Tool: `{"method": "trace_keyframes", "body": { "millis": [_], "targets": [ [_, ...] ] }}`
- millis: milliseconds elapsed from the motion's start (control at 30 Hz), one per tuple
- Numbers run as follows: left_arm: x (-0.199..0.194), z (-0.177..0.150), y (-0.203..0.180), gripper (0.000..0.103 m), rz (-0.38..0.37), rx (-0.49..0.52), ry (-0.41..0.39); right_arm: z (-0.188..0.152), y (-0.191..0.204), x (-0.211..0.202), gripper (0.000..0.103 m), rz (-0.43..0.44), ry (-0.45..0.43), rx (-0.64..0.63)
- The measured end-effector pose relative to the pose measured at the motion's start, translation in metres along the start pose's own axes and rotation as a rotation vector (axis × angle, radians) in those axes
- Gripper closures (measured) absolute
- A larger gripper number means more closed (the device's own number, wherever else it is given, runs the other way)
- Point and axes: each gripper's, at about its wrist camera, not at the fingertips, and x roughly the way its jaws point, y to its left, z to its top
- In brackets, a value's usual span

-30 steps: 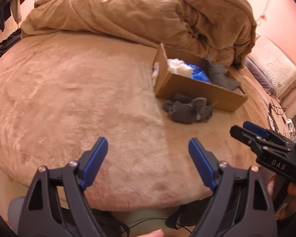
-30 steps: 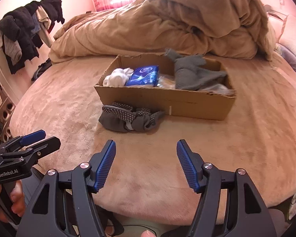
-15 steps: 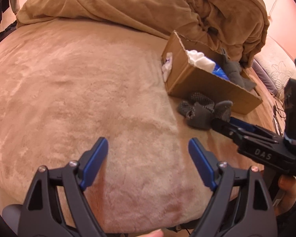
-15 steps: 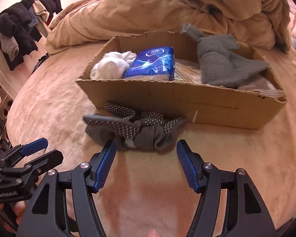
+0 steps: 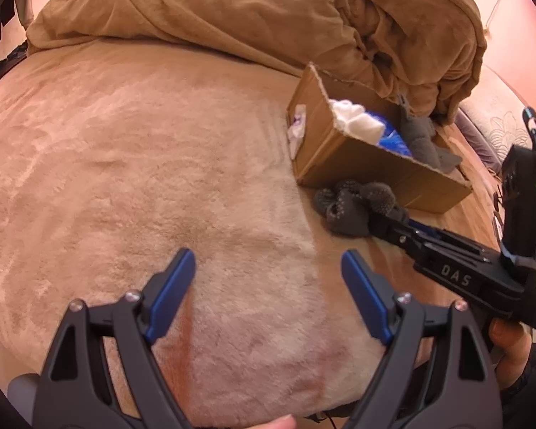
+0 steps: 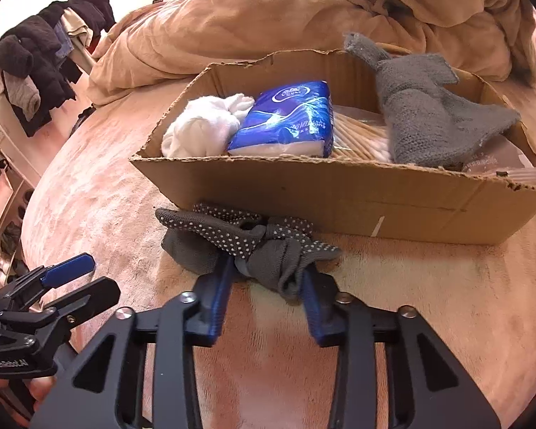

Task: Organize objects
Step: 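Grasp the dark grey dotted socks on the bed with the right tool, then lift the dark grey socks and carry them over the box with the right tool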

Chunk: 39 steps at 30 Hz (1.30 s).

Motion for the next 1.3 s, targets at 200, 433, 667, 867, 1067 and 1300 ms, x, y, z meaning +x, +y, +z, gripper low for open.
{"method": "trace_keyframes", "body": {
  "millis": [200, 433, 667, 867, 1067, 1300],
  "targets": [
    [-0.018, -0.003, -0.014, 0.018, -0.006, 0.017, -0.016, -0.005, -0.004, -0.021, 0.075, -0.017, -0.011, 0.001],
    [-0.038, -0.013, -0.028, 0.018, -0.017, 0.018, -0.021, -0.019, -0.008, -0.049, 0.075, -0.036, -0.03, 0.007],
    [-0.069, -0.014, -0.051, 0.018, -0.028, 0.038, -0.059, -0.025, -0.017, -0.091, 0.075, -0.065, -0.077, 0.026],
    [-0.09, -0.014, -0.067, 0.018, -0.024, 0.052, -0.078, -0.03, -0.023, -0.131, 0.075, -0.074, -0.134, 0.036],
    [-0.107, -0.015, -0.081, 0.018, -0.025, 0.052, -0.105, -0.031, -0.03, -0.16, 0.075, -0.088, -0.172, 0.048],
    [-0.115, -0.011, -0.093, 0.018, -0.005, 0.066, -0.12, -0.033, -0.041, -0.182, 0.075, -0.094, -0.19, 0.074]
  ]
}}
